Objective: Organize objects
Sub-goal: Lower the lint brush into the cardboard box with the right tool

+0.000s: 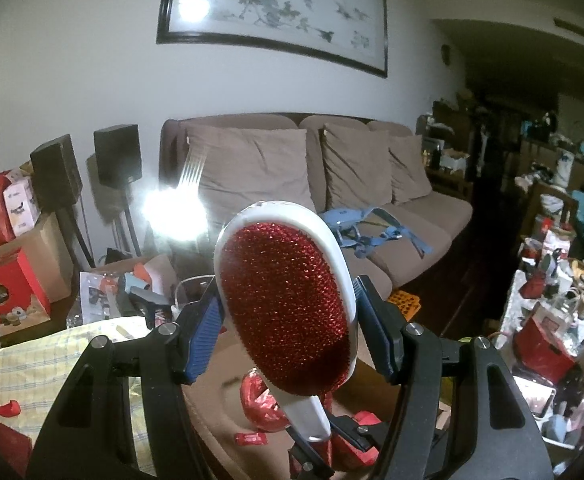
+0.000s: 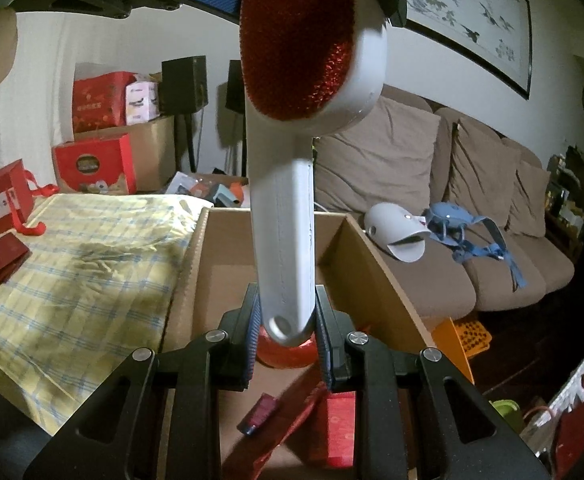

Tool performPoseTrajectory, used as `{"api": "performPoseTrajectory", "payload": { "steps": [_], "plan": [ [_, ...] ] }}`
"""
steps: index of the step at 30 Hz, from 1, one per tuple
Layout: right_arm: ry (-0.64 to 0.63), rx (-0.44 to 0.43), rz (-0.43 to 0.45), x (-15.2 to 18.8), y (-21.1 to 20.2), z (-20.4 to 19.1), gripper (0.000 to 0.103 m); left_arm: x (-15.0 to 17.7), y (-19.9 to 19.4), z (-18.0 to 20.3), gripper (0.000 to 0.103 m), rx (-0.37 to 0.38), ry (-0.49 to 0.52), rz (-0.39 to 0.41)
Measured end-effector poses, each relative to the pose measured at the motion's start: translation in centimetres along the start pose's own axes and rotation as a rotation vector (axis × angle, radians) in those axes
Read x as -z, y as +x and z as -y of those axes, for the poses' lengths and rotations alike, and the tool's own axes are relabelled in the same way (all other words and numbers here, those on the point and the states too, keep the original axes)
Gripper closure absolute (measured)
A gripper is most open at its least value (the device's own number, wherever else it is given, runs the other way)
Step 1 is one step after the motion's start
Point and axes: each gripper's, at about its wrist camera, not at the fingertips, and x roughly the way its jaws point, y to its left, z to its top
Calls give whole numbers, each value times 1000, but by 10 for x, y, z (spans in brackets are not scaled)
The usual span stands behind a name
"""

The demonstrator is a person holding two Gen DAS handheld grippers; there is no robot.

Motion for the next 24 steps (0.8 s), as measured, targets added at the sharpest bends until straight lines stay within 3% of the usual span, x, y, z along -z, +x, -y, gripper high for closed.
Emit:
{"api": "performPoseTrajectory", "payload": {
  "steps": [24],
  "plan": [
    [23, 34, -74, 12, 15, 27, 79, 4, 38, 15, 43, 51, -17, -54]
  ]
}}
